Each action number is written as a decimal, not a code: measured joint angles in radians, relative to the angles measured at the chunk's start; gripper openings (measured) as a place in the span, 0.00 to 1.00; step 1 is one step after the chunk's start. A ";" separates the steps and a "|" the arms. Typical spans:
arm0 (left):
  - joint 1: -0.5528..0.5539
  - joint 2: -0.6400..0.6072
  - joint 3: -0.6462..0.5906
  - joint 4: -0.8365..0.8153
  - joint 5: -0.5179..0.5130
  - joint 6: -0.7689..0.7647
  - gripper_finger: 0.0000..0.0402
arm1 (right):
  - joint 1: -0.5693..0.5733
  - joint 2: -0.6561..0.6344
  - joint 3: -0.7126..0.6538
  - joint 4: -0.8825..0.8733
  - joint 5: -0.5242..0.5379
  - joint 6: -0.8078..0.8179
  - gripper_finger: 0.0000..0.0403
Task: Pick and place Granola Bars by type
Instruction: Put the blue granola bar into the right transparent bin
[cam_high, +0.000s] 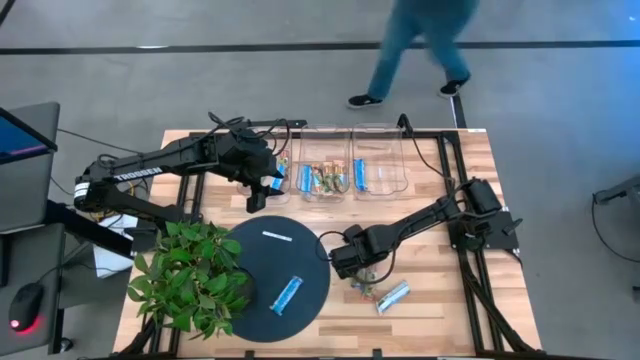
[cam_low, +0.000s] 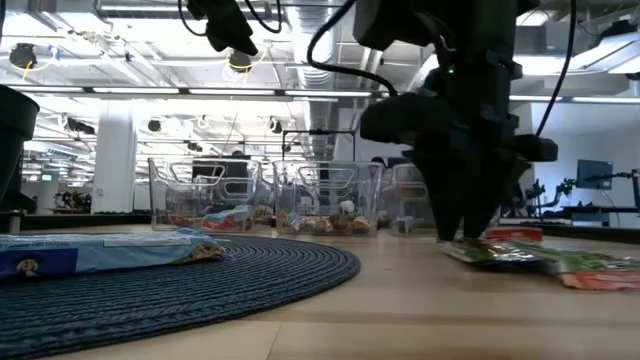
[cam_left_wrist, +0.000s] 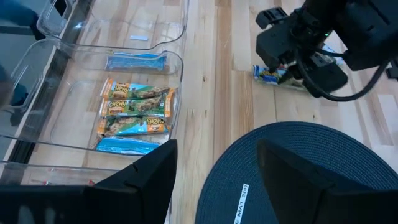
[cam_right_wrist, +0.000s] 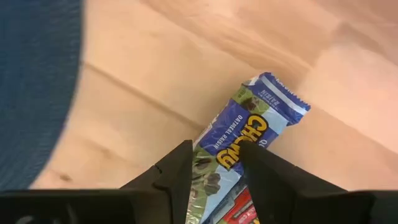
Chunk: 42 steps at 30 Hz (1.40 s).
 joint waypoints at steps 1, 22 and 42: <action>0.000 0.000 0.000 0.000 0.000 -0.001 0.54 | 0.000 -0.003 -0.002 -0.006 0.006 0.004 0.33; 0.000 0.000 0.000 0.016 -0.027 0.012 0.54 | -0.058 -0.037 -0.004 -0.019 -0.100 0.043 0.66; 0.000 0.000 0.000 0.005 -0.026 0.015 0.54 | -0.108 0.029 -0.001 0.000 -0.217 -0.032 0.57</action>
